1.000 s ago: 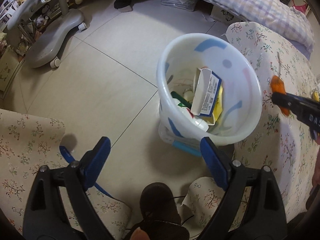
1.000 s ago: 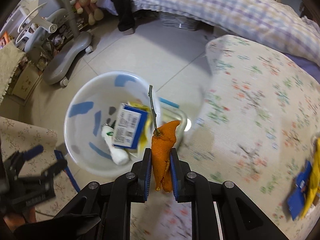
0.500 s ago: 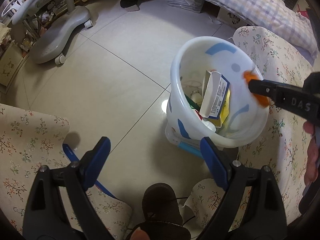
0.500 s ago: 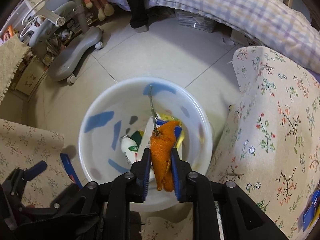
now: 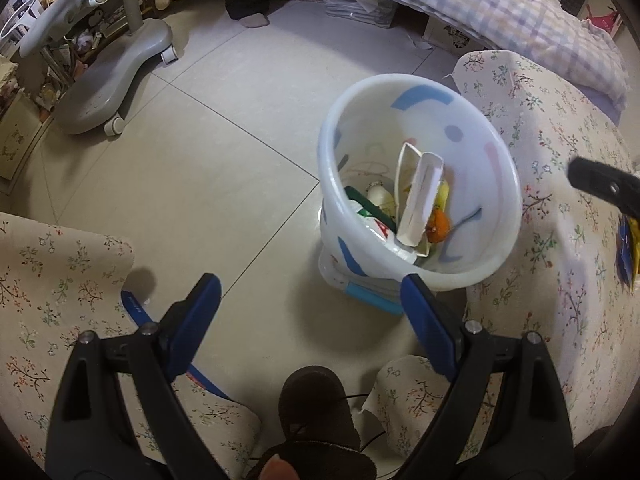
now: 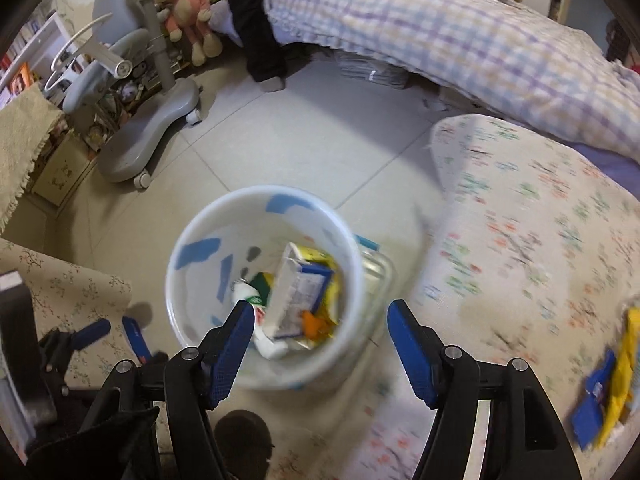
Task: Collect trash
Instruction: 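Lower the orange peel into the wastebasket and open the right tool, then move both tools back over the bed toward the remaining trash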
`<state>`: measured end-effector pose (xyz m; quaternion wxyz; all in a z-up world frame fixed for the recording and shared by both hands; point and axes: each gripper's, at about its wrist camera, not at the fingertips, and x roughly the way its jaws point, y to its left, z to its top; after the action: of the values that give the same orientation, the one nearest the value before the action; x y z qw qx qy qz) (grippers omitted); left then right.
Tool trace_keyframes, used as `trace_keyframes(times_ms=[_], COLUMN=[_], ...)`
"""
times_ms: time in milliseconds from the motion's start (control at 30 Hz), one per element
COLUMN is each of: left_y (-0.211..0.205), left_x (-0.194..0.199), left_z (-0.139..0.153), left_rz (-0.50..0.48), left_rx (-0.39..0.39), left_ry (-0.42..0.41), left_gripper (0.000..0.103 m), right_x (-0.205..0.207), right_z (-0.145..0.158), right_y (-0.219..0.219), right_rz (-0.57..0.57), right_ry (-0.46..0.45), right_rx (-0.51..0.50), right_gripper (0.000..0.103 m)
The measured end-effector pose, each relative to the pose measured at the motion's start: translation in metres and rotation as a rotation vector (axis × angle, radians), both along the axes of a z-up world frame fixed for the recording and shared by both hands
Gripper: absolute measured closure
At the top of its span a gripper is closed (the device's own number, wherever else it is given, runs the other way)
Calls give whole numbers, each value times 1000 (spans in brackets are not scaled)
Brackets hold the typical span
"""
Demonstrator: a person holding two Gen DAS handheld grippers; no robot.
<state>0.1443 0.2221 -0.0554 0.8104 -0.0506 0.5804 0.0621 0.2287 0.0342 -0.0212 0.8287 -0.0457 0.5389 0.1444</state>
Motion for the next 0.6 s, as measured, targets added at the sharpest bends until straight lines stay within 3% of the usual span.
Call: trace_keyframes(times_ms=[133,333,600], left_y=[-16,-52,-116], left_x=[-2,-3,-4], left_z=[11,28,49], left_rz=[-19,-53,-150], left_rx=[-43,-104,-92], left_ry=[-23,-50,-86], left_gripper=[4,3,2], right_x=[-17,-49,-78], right_z=[17,36,41], right_y=[-46,-122,-219], right_rz=[-41,-143,-300], right_ry=[1,-21,-40], right_rx=[-28,-54,-59], right_gripper=[30,22,18])
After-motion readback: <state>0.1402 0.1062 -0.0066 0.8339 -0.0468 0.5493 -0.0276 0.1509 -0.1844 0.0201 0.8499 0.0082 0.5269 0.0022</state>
